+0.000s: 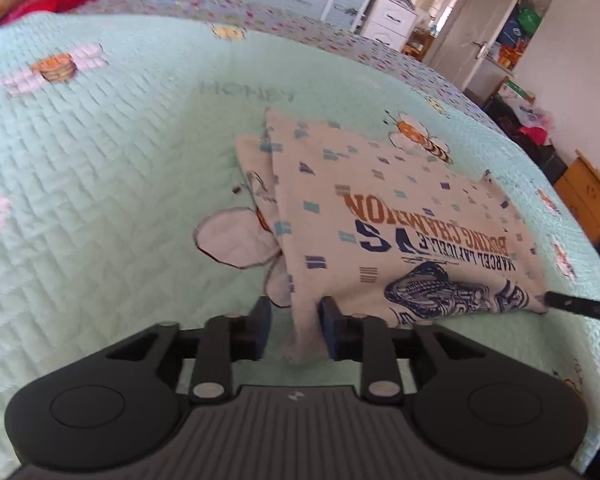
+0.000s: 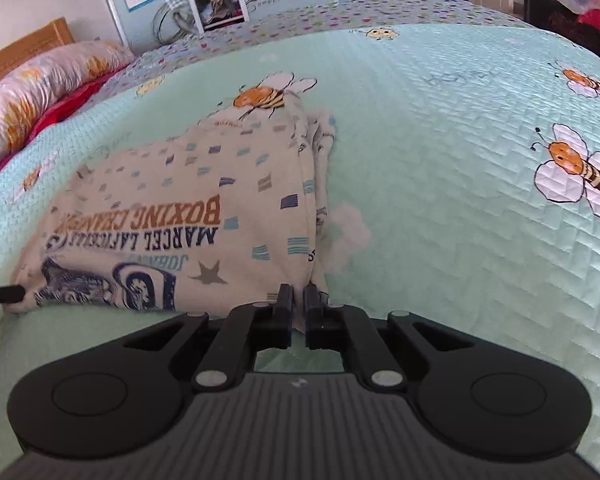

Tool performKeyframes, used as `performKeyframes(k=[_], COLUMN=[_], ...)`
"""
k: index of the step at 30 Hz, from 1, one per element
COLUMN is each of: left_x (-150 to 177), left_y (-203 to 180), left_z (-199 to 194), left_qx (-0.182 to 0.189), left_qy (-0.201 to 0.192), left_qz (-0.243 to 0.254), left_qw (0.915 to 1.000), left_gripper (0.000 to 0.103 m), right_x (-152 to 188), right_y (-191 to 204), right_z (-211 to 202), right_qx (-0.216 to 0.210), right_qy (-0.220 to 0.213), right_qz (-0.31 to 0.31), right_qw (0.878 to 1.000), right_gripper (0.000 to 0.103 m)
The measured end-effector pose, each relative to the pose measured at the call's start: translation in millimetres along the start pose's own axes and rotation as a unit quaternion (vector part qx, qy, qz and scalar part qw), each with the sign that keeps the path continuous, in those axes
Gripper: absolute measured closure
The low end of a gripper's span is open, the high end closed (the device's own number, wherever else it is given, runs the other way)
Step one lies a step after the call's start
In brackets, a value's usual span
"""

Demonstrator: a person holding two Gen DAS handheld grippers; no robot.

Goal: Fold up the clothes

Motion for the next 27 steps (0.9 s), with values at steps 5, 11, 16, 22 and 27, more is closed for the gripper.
performKeyframes(k=[5, 11, 16, 22, 27], left_x=[0, 9, 11, 9, 10], left_y=[-10, -32, -54, -61, -78], left_z=[-9, -15, 3, 18, 27], left_qx=[0.007, 0.034, 0.037, 0.045, 0.061], left_qy=[-0.013, -0.022, 0.0, 0.015, 0.019], left_qz=[0.021, 0.044, 0.081, 0.085, 0.101], left_qw=[0.9997, 0.9982, 0.996, 0.9953, 0.9928], left_gripper=[0.071, 0.071, 0.071, 0.071, 0.071], right_x=[2, 15, 18, -3, -53], right_y=[31, 89, 128, 129, 119], right_z=[-50, -22, -4, -6, -5], right_qx=[-0.022, -0.058, -0.093, -0.102, -0.073], right_qy=[-0.091, -0.035, -0.017, -0.035, -0.076], right_qz=[-0.06, -0.136, -0.17, -0.15, -0.185], right_qw=[0.994, 0.988, 0.981, 0.983, 0.977], right_gripper=[0.07, 0.07, 0.07, 0.067, 0.043])
Point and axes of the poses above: each gripper's, at about its wrist camera, not at the fingertips, and z roughly the way its jaws point, y to its left, x to its underside, the point moved 2 cm from there along z, roughly the way its jaws point, and after that the axes turned 14 degrees about y, right-handed, at the moved point
